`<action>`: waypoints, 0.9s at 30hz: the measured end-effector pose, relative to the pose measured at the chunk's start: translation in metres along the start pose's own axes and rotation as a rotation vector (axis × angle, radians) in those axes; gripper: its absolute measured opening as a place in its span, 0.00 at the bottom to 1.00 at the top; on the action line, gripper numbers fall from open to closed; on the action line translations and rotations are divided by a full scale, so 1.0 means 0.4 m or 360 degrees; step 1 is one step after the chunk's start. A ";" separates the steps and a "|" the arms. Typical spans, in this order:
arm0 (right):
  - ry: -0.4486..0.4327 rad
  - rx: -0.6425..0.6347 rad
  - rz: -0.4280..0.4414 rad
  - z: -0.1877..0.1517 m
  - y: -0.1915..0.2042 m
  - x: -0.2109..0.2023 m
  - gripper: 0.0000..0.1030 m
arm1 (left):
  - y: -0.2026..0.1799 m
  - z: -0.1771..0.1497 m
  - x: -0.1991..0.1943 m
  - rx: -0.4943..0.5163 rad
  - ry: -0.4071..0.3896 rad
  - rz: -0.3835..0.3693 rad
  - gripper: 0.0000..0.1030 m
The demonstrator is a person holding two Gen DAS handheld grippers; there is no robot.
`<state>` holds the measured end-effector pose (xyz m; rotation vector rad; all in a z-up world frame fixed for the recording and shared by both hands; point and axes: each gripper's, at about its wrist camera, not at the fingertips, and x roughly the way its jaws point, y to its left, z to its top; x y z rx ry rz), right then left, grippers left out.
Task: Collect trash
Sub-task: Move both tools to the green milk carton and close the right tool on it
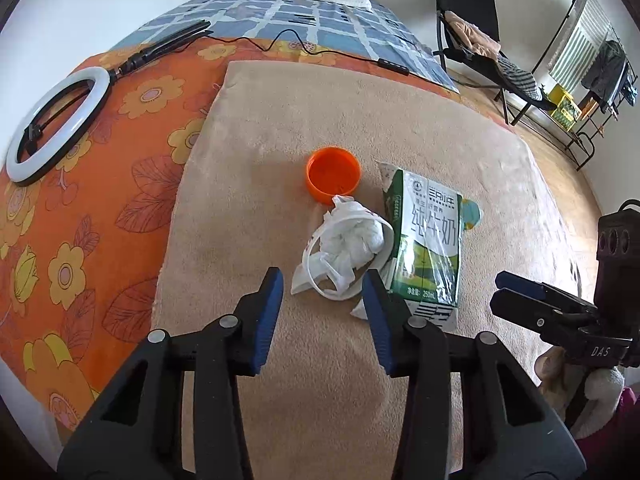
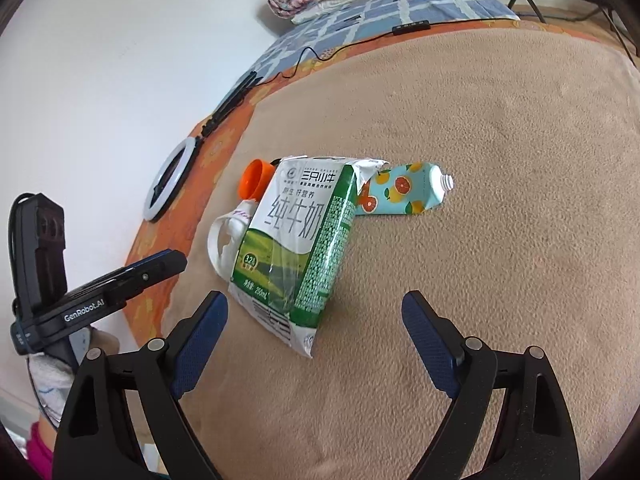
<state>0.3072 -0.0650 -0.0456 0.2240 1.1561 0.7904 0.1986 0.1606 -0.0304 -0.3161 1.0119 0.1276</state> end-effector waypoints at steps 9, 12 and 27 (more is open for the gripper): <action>0.0015 0.0111 0.0103 0.039 -0.031 0.059 0.83 | 0.033 0.036 0.060 -0.0098 0.0036 -0.0052 0.38; 0.0004 0.0116 0.0143 0.052 -0.027 0.069 0.82 | 0.037 0.039 0.083 -0.0094 0.0068 -0.0050 0.28; 0.0005 0.0187 0.0250 0.069 -0.029 0.117 0.35 | 0.013 0.027 0.109 -0.0021 0.0090 -0.0007 0.04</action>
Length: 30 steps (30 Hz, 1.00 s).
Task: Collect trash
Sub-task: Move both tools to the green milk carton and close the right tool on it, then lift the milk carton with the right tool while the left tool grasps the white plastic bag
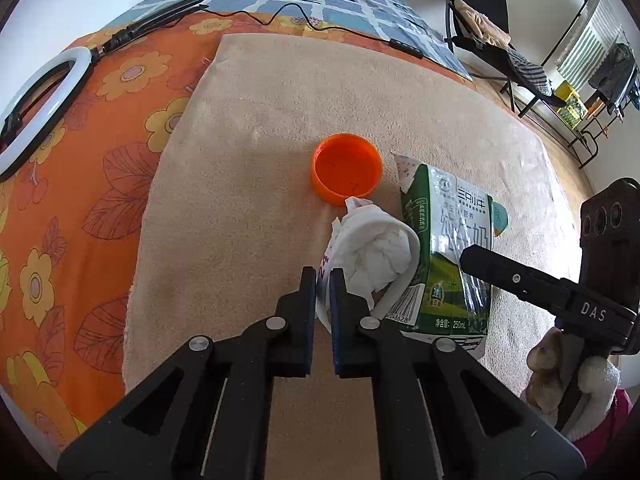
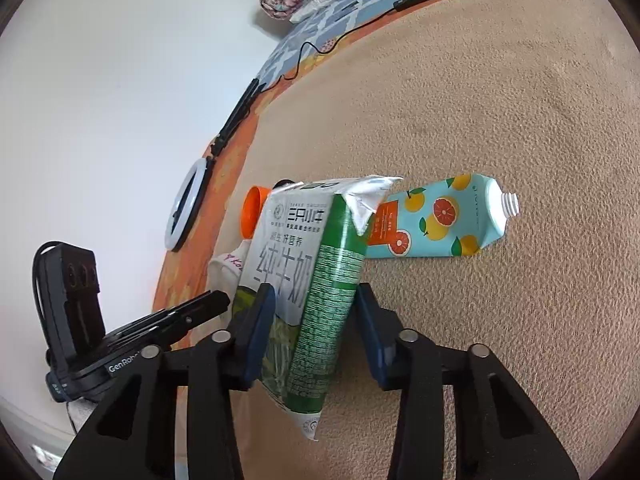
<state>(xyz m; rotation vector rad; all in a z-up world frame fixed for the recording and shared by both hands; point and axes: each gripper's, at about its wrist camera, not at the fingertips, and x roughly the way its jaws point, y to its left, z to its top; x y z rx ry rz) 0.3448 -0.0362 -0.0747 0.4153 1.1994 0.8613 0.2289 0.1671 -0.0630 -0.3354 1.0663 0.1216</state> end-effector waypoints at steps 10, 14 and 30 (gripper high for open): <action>-0.0065 -0.0109 -0.0031 -0.004 0.041 -0.067 0.29 | -0.001 -0.010 -0.052 0.0017 -0.0071 0.0017 0.03; -0.0113 -0.0227 -0.0102 -0.013 0.085 -0.111 0.26 | -0.010 -0.018 -0.084 0.0039 -0.0109 0.0015 0.03; -0.0220 -0.0570 -0.0383 -0.099 0.158 -0.263 0.24 | -0.105 -0.098 -0.192 0.0223 -0.0196 0.0040 0.02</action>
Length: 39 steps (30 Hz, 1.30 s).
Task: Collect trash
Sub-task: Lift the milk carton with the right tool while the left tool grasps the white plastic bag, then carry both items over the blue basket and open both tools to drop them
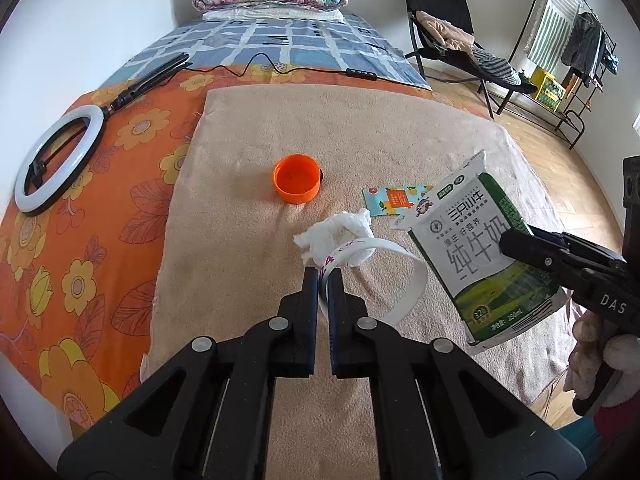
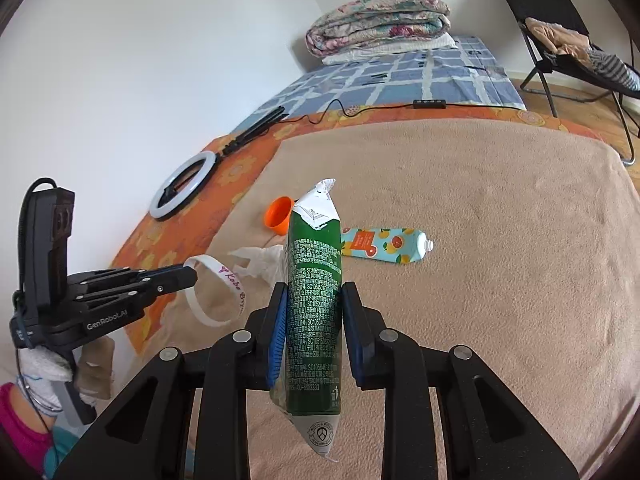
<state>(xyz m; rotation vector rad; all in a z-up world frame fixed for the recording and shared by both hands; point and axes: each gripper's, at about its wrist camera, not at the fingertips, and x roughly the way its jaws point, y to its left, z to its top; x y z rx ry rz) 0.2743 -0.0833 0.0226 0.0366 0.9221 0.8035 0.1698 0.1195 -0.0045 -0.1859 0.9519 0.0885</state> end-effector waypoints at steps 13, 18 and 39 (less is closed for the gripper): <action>-0.0011 -0.0187 -0.0141 -0.112 0.036 -0.135 0.24 | -0.082 -0.077 -0.060 0.0117 -0.0004 -0.0002 0.02; 0.0016 -0.0221 -0.0158 -0.168 0.052 -0.173 0.24 | -0.134 -0.138 -0.088 0.0217 0.0008 -0.0008 0.02; 0.0145 -0.0373 -0.0107 -0.427 0.135 -0.270 0.24 | -0.222 -0.438 -0.151 0.0351 0.0160 -0.0097 0.02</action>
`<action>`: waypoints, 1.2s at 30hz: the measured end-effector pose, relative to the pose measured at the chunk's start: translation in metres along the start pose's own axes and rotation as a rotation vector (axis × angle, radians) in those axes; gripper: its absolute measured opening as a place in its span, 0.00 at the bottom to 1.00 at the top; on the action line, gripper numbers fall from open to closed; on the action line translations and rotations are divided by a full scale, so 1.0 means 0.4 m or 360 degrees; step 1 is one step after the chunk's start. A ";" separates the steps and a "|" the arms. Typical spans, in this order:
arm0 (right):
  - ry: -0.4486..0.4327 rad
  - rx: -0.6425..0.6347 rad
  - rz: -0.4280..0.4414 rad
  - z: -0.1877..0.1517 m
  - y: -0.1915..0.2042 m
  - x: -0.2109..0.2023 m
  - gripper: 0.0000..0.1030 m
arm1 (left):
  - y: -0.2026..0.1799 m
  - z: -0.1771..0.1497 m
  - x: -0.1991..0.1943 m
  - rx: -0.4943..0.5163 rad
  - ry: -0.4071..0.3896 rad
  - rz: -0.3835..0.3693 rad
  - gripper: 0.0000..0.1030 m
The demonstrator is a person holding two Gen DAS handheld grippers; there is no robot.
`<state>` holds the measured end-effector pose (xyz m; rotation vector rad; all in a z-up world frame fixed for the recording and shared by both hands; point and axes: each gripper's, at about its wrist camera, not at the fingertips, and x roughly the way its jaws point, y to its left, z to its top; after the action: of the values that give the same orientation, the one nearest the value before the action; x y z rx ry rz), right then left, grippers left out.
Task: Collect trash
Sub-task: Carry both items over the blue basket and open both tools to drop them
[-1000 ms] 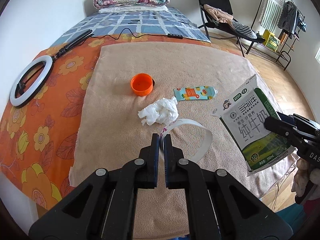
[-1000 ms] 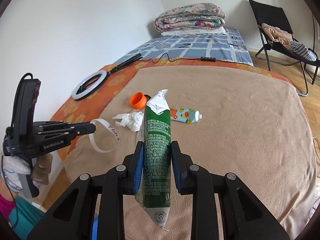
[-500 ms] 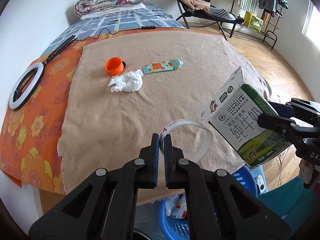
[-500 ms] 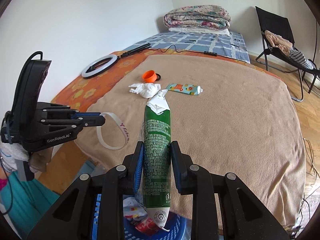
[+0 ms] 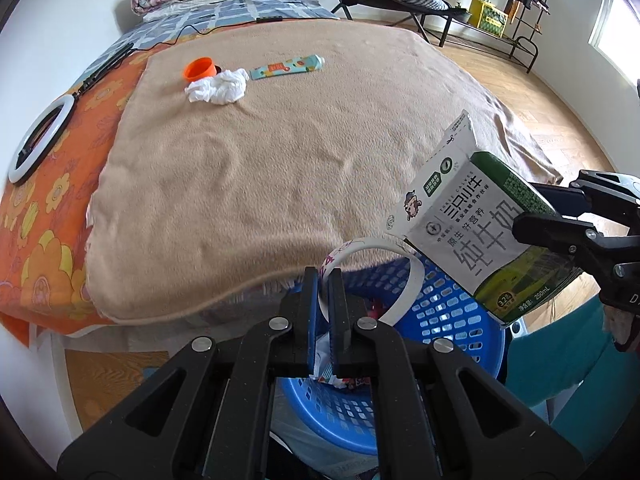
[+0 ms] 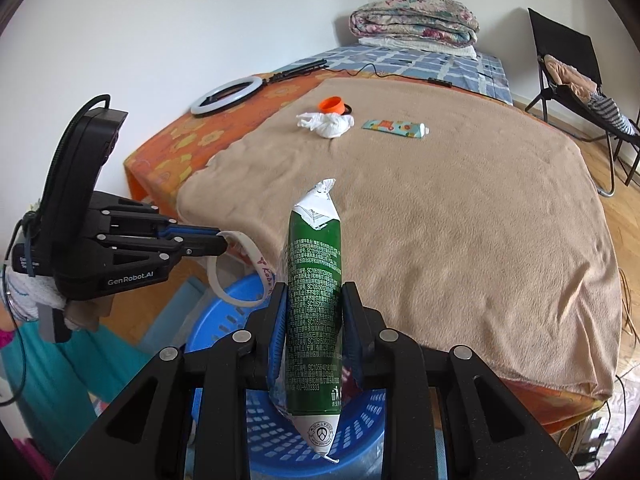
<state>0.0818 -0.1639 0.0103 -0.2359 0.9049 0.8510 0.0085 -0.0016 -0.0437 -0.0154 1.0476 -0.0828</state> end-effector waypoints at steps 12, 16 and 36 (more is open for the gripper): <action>0.0143 -0.0086 -0.0046 -0.089 0.042 0.056 0.24 | -0.011 -0.085 0.052 0.0018 0.0126 -0.0018 0.02; 0.0193 -0.0080 -0.0025 -0.104 0.043 0.073 0.26 | -0.017 -0.097 0.061 0.0020 0.0145 -0.0023 0.02; 0.0257 -0.0034 -0.0091 -0.121 0.023 0.101 0.57 | -0.001 -0.091 0.077 -0.0024 0.0144 -0.0011 0.49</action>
<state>0.0593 -0.1606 -0.0492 -0.3515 1.0349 0.7970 -0.0076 -0.0033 -0.0884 -0.0293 1.1389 -0.0826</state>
